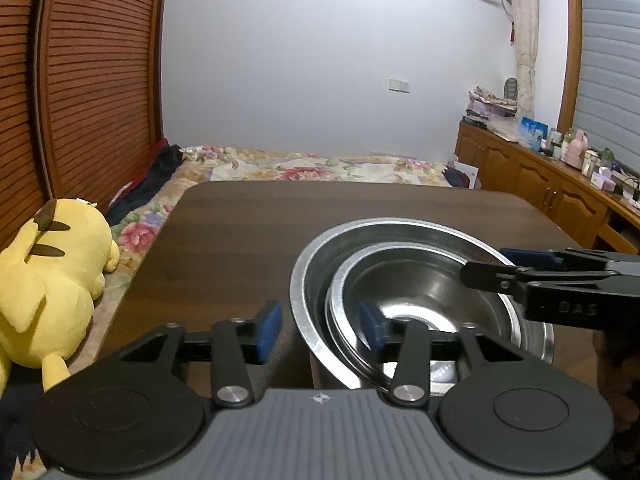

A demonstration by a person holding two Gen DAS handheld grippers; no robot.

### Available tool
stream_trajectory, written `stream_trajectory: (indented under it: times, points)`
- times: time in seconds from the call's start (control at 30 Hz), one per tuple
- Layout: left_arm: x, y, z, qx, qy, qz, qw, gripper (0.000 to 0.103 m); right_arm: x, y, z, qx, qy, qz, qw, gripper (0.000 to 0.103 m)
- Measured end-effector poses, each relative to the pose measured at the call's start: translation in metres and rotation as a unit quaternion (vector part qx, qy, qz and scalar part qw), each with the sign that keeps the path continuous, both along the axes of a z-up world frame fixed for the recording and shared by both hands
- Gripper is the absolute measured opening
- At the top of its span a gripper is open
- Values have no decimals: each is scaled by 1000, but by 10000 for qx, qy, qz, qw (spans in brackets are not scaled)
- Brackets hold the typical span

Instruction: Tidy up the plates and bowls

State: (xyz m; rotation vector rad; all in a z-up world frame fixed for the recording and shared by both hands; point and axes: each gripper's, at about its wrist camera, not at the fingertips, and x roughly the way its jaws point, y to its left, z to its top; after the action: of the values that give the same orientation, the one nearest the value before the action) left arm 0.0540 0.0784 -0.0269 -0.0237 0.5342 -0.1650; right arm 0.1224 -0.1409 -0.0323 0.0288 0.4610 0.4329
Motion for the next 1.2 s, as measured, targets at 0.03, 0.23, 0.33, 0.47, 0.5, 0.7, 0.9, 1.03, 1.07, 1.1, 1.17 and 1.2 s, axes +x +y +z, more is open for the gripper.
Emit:
stream_trajectory:
  times: [0.03,0.23,0.33,0.47,0.5,0.7,0.9,1.03,1.07,1.1,1.17,1.2]
  points:
    - [-1,0,2,12,-28,13,10000,57,-2,-2,2,6,-34,-13,10000,58]
    - [-7,-2,17,136,-289,139,9994,87,-12,-8,16,7,-268,-149,9995,83]
    - [-11,-5,26,124,-427,163,9989,102,-17,-11,24,46,-353,-196,9992,93]
    - [-17,-10,36,68,-567,182,9982,103,-25,-15,32,32,-408,-296,9987,103]
    - [-19,-13,38,72,-586,198,9981,103,-28,-17,34,21,-434,-315,9986,103]
    - [-25,-29,48,186,-675,299,9971,103,-38,-26,42,-110,-338,-629,9974,103]
    - [-28,-38,59,204,-713,379,9965,103,-49,-35,50,-136,-365,-840,9957,103]
    - [-34,-41,63,218,-788,340,9961,103,-55,-41,54,-150,-425,-976,9942,103]
    - [-35,-42,63,234,-798,347,9959,103,-57,-41,55,-154,-443,-997,9939,103]
    - [-37,-43,64,251,-800,366,9958,103,-58,-43,55,-151,-451,-1021,9936,103]
    - [-40,-46,66,296,-812,408,9954,103,-60,-46,57,-152,-454,-1084,9929,103]
    - [-41,-47,67,321,-823,441,9951,103,-61,-47,57,-157,-454,-1134,9924,103]
